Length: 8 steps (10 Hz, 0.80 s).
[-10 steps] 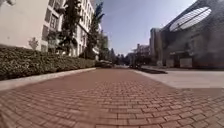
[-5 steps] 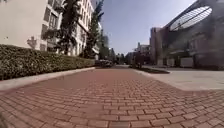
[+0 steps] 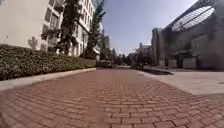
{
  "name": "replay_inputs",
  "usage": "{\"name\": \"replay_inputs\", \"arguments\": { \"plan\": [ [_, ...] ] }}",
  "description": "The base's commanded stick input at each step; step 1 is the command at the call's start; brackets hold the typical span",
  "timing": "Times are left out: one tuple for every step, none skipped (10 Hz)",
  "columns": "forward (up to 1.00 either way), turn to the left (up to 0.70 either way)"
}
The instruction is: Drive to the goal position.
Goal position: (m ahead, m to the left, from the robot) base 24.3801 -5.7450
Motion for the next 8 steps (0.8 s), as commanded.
{"name": "replay_inputs", "arguments": {
  "plan": [
    [0.7,0.0],
    [0.7,0.0],
    [0.7,0.0],
    [0.7,0.0],
    [0.7,0.0],
    [0.7,0.0],
    [0.7,0.0],
    [0.7,0.0]
  ]
}}
